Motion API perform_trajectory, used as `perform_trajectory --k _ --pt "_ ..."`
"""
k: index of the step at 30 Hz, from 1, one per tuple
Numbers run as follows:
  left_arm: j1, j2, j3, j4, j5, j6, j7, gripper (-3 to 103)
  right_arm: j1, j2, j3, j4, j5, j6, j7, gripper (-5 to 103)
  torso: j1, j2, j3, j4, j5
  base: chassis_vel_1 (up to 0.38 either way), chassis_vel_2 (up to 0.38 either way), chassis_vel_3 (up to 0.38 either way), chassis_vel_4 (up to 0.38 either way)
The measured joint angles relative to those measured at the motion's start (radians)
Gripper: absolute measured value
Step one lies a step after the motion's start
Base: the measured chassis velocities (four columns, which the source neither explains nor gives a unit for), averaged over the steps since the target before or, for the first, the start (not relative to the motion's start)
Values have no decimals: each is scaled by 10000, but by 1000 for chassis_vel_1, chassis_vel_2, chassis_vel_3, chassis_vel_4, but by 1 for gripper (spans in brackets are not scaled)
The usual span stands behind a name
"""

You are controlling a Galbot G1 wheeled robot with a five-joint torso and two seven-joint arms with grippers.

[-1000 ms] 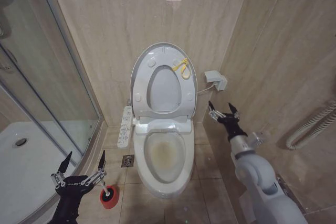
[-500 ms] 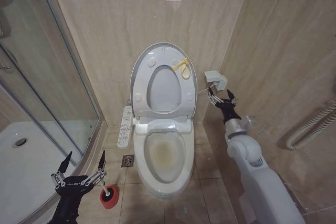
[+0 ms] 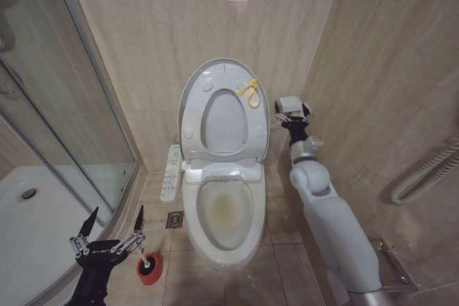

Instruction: Open the toilet lid, clean the toilet bowl with a toilet brush, close the toilet lid, and flush.

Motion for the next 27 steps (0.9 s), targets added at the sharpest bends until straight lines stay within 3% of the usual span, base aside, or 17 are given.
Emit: perform_trajectory --k 8,19,27 --pt "0 0 0 0 0 0 -1 100 -305 -13 243 458 -100 -365 235 100 -2 1 -1 -3 1 0 0 0 0" --pt "0 0 0 0 0 0 0 100 -648 -110 408 779 17 -247 253 100 -5 3 -2 -1 1 -8 11 9 -9" --pt "0 0 0 1 0 0 0 100 -773 -226 499 841 -1 -82 331 100 -3 2 -1 0 -1 -156 154 165 -165"
